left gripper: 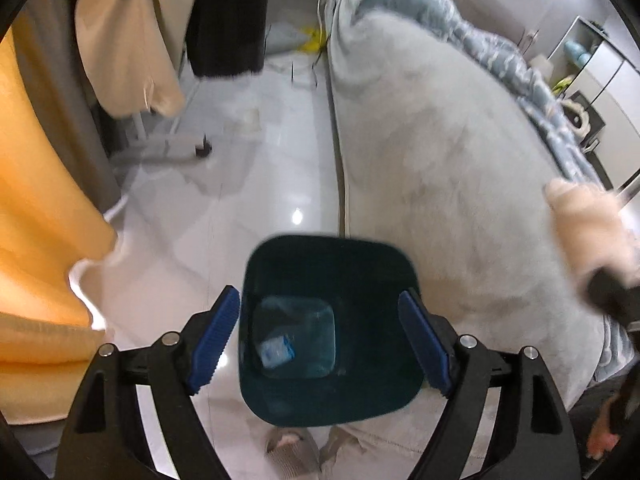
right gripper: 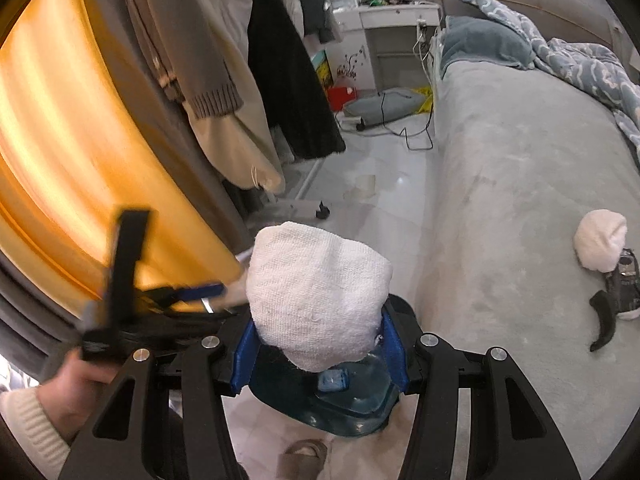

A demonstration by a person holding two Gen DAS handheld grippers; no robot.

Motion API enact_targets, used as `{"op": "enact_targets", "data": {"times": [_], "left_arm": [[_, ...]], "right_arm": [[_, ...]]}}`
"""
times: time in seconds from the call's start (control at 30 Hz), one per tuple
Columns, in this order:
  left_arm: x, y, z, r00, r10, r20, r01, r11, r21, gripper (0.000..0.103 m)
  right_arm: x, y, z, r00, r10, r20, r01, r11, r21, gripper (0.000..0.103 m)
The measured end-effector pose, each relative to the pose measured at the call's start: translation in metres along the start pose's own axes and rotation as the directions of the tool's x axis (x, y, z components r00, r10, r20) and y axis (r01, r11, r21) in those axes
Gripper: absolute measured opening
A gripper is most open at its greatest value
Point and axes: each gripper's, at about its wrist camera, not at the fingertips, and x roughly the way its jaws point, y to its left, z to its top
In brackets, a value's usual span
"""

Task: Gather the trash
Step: 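Carry the tissue ball over the green bin and open the right gripper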

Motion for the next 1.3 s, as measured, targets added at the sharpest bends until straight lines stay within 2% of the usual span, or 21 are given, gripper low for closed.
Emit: {"op": "enact_targets", "data": {"times": [0.17, 0.3, 0.5, 0.6, 0.73, 0.87, 1.1, 1.23, 1.3], "left_arm": [[-0.024, -0.002, 0.001, 0.995, 0.018, 0.095, -0.023, 0.999, 0.049, 0.08], [-0.043, 0.002, 0.003, 0.983, 0.027, 0.18, -0.042, 0.996, 0.079, 0.077], [-0.057, 0.012, 0.003, 0.972, 0.026, 0.233, -0.045, 0.996, 0.075, 0.071], [-0.062, 0.016, 0.004, 0.969, 0.026, 0.246, -0.043, 0.997, 0.063, 0.067], [-0.073, 0.018, 0.007, 0.956, 0.013, 0.293, -0.03, 0.998, 0.052, 0.064], [-0.082, 0.017, 0.008, 0.942, -0.008, 0.335, -0.01, 0.999, 0.052, 0.064], [-0.089, 0.008, 0.009, 0.929, -0.039, 0.367, 0.011, 0.997, 0.079, 0.064], [-0.094, 0.007, 0.011, 0.919, -0.058, 0.391, 0.032, 0.997, 0.074, 0.064], [-0.095, 0.007, 0.012, 0.914, -0.064, 0.401, 0.038, 0.997, 0.072, 0.064]], "right_arm": [[0.037, 0.002, -0.009, 0.996, -0.023, -0.091, 0.022, 1.0, -0.014, 0.054], [0.059, -0.001, -0.015, 0.99, -0.027, -0.139, 0.027, 1.0, -0.002, 0.054], [0.095, -0.007, -0.029, 0.978, -0.015, -0.21, 0.019, 1.0, 0.015, 0.054], [0.113, -0.005, -0.034, 0.97, -0.023, -0.24, 0.021, 1.0, -0.011, 0.054], [0.14, -0.008, -0.05, 0.946, -0.048, -0.32, 0.042, 0.999, -0.026, 0.054], [0.151, -0.011, -0.058, 0.929, -0.062, -0.365, 0.06, 0.998, -0.019, 0.056], [0.152, -0.008, -0.062, 0.924, -0.058, -0.379, 0.054, 0.998, -0.019, 0.062], [0.151, -0.009, -0.064, 0.92, -0.067, -0.386, 0.065, 0.998, -0.018, 0.074], [0.149, -0.009, -0.065, 0.919, -0.082, -0.386, 0.075, 0.997, -0.032, 0.075]]}}
